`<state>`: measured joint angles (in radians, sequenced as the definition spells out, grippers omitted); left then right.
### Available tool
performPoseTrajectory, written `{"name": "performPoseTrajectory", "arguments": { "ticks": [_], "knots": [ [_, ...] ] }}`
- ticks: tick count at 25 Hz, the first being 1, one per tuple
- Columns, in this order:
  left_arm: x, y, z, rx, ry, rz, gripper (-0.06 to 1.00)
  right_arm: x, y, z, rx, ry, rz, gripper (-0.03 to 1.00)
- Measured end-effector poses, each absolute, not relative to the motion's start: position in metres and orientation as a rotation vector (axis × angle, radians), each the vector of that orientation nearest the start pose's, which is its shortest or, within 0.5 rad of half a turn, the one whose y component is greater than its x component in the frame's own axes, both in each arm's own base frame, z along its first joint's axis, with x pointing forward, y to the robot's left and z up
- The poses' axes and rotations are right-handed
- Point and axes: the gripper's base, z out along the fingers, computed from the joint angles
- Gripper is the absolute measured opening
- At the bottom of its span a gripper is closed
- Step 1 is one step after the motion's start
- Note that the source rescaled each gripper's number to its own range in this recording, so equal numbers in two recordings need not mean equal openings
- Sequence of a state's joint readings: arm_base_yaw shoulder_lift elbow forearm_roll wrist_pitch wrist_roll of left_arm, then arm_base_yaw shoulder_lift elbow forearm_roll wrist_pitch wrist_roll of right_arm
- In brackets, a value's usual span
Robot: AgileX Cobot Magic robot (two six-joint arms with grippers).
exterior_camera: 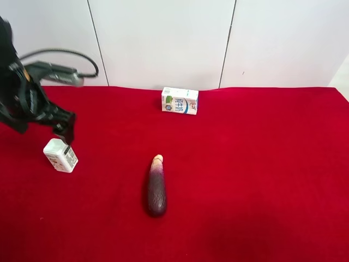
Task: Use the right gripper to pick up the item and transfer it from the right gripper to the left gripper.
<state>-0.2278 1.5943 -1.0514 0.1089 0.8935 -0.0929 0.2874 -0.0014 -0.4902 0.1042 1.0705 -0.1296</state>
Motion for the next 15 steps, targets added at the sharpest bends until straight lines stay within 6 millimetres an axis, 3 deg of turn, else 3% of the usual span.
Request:
{"name": "performPoseTrajectory", "arguments": {
  "ticks": [4,10,15],
  "knots": [
    [0.273,-0.055,0.265,0.257,2.854,0.08,1.0,-0.007,0.007,0.274,-0.432,2.02,0.223,0.99],
    [0.218,-0.042,0.327,0.2,2.705,0.048,1.0,-0.007,0.007,0.274,-0.432,2.02,0.223,0.99],
    [0.161,-0.028,0.349,0.177,2.591,0.025,1.0,-0.007,0.007,0.274,-0.432,2.02,0.223,0.99]
  ]
}}
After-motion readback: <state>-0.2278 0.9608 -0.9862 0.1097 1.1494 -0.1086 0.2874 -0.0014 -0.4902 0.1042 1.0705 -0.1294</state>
